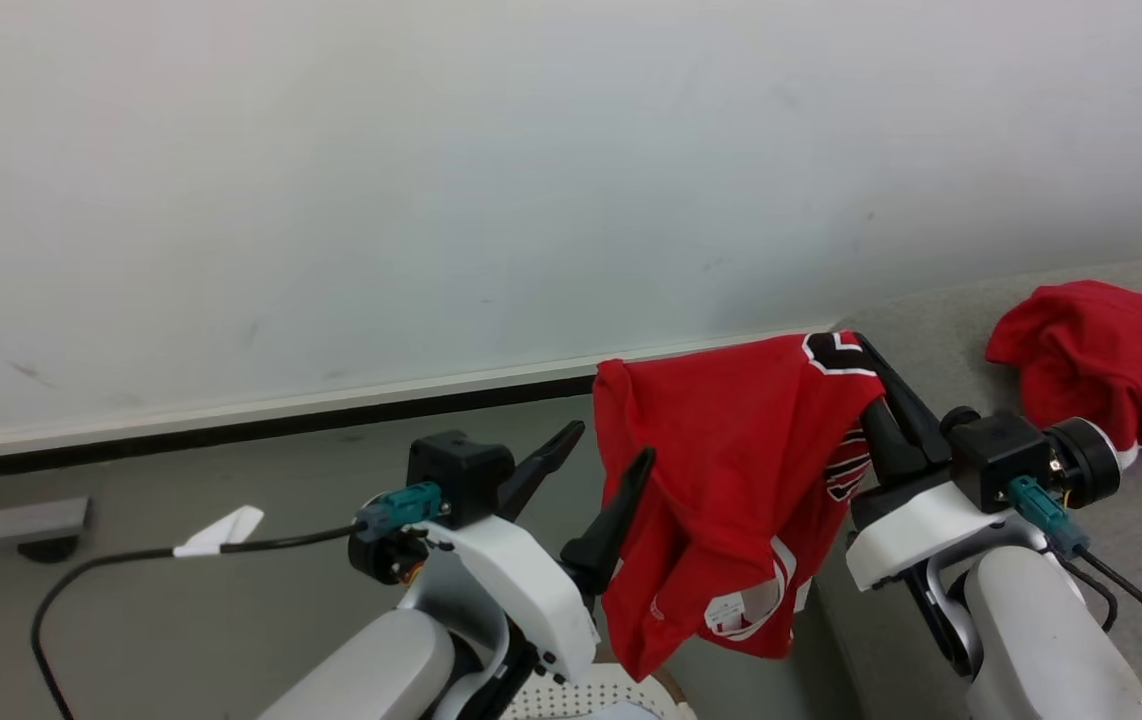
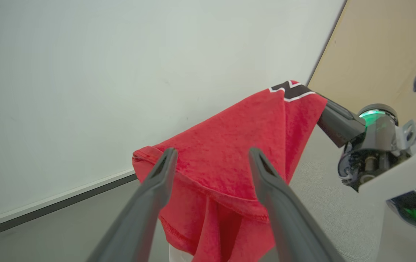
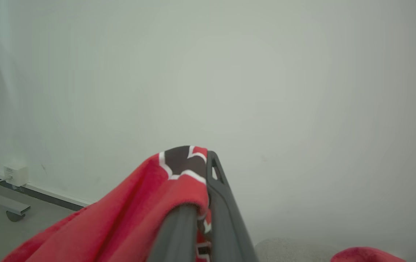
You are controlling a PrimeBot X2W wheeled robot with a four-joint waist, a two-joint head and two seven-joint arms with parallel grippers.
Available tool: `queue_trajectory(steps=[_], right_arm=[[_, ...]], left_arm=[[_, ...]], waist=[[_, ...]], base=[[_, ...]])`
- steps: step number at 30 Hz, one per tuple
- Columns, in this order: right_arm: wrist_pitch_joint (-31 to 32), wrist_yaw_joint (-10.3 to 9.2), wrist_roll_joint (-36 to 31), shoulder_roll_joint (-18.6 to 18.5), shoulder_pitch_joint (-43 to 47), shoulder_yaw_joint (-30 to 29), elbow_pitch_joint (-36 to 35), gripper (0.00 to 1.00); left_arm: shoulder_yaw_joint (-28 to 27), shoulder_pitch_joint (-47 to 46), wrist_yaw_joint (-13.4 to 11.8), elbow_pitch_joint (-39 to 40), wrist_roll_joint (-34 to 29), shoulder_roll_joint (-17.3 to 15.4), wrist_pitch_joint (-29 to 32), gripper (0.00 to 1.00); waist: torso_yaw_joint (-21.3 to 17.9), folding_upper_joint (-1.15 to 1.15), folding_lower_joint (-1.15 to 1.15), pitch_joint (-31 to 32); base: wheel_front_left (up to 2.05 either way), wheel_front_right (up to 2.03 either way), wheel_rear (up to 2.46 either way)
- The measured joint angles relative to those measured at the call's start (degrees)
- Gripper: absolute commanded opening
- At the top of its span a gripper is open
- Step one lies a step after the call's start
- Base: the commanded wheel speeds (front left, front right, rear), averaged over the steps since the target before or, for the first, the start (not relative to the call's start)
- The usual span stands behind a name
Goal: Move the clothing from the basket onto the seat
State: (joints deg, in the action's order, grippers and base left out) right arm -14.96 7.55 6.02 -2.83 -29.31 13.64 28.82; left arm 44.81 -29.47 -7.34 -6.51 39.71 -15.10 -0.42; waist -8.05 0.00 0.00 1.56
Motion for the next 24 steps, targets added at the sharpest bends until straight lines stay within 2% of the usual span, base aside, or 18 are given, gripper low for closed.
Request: queue_trajectory(steps=[10,18,24], right_arm=[[0.00,0.01,-0.38,-2.22,-0.86,0.30,-3.36,0.00],[0.00,0.01,0.15,-5.36,-0.84,-2.96,-7.14,0.00],[0.00,0.01,0.93,-6.82,-0.83,-5.14,-9.50,0.00]], left_arm=[[0.20,0.05,0.00,0.18,-0.12,0.22,-0.76,1.00],[1.25,-0.19,0.33,1.18,-0.38,0.65,-0.91,1.00],[2.46,-0.72,0.59,2.30,-0.90,0.67,-0.43,1.00]], waist=[[-7.29,0.00,0.00,-1.01],[-13.32,0.00,0.00,-2.24],[-16.11,0.00,0.00,-3.98]], base=[[0.00,0.00,0.00],[0.00,0.00,0.00],[0.00,0.00,0.00]])
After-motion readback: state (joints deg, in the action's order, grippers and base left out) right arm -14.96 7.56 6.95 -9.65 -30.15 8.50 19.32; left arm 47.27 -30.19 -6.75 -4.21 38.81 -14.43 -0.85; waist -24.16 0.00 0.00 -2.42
